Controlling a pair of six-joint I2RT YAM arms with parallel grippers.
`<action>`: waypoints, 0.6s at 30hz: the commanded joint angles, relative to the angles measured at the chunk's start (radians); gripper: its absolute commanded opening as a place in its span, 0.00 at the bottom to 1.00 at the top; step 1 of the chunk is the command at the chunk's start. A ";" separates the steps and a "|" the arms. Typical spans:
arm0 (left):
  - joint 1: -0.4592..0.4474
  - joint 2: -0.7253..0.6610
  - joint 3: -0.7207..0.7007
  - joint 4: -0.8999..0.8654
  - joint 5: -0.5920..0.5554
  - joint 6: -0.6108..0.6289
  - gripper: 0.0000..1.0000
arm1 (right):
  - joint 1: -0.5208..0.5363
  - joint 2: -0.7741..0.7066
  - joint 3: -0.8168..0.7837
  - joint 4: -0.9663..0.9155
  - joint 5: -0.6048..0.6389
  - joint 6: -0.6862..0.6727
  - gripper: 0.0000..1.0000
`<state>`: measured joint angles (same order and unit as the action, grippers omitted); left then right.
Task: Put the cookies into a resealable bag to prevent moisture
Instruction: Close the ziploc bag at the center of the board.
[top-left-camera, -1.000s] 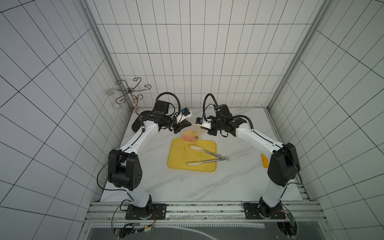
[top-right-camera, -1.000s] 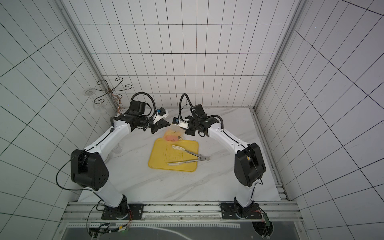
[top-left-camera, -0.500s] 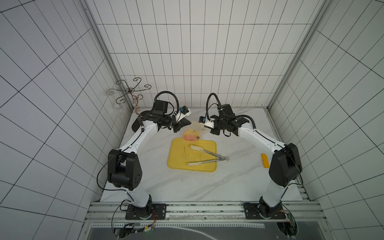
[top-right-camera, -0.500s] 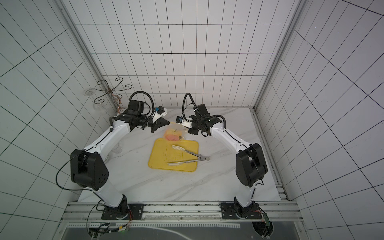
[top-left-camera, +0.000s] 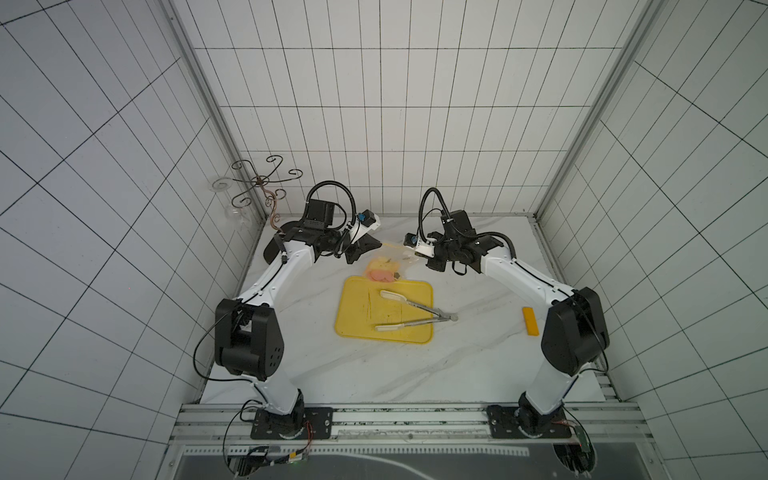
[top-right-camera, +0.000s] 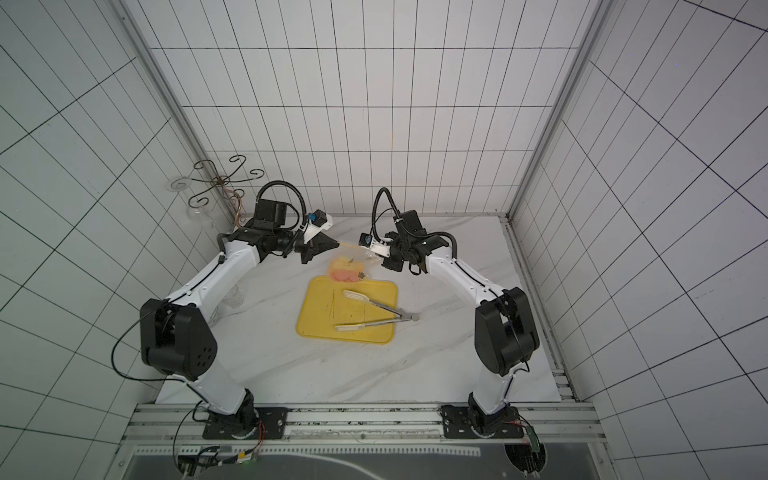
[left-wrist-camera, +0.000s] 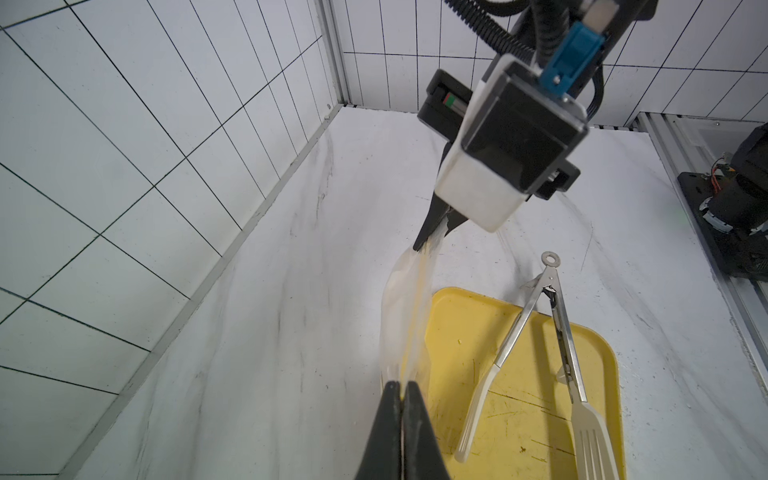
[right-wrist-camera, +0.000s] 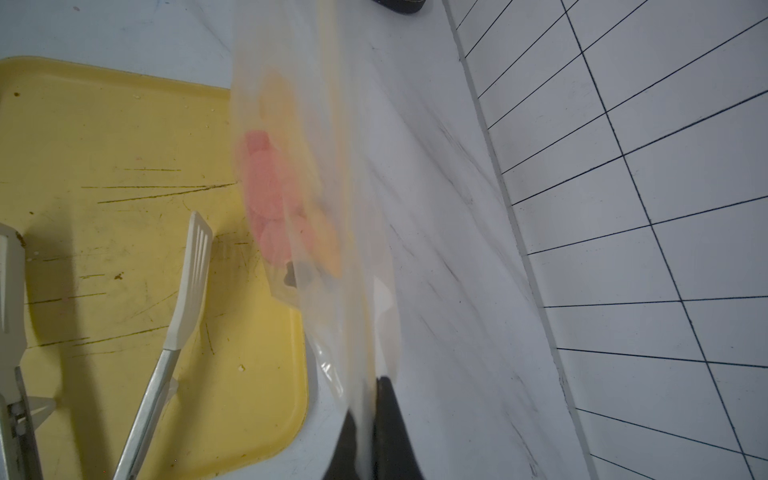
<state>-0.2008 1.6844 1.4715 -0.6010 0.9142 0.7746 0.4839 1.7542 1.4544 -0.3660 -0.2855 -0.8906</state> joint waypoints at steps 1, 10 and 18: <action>0.011 -0.010 0.007 0.029 0.025 -0.003 0.00 | -0.020 -0.026 -0.042 -0.033 0.003 0.005 0.02; 0.012 -0.015 -0.006 0.044 0.026 -0.017 0.00 | -0.047 -0.041 -0.098 -0.017 0.022 0.016 0.00; 0.012 -0.009 -0.014 0.066 0.024 -0.029 0.00 | -0.053 -0.046 -0.082 -0.030 0.010 0.019 0.00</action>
<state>-0.1932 1.6844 1.4693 -0.5671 0.9154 0.7475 0.4400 1.7428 1.3968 -0.3679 -0.2661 -0.8745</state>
